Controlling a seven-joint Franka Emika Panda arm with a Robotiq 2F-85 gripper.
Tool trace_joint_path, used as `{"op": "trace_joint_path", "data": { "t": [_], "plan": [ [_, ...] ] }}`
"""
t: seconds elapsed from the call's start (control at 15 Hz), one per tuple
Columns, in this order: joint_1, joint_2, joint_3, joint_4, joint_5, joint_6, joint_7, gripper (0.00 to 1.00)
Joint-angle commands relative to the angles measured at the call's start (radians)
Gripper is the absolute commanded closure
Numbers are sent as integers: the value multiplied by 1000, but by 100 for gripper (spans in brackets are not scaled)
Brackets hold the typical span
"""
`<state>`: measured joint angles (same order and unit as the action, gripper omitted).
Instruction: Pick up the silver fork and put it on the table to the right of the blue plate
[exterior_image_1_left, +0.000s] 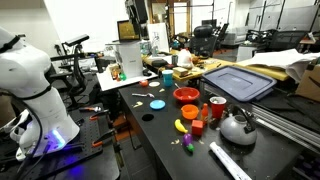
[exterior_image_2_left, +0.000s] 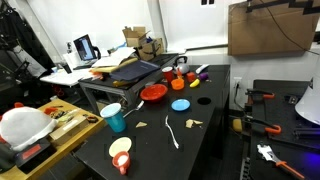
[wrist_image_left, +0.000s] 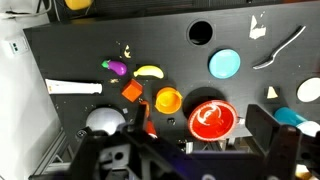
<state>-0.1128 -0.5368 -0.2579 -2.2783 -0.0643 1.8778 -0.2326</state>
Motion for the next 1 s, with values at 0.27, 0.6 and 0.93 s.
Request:
{"op": "trace_joint_path", "data": {
  "t": [0.27, 0.6, 0.93],
  "plan": [
    [-3, 33, 40, 1, 19, 6, 36, 0],
    [9, 105, 106, -11, 29, 47, 134, 0],
    [16, 193, 185, -54, 15, 197, 286, 0]
  ]
}}
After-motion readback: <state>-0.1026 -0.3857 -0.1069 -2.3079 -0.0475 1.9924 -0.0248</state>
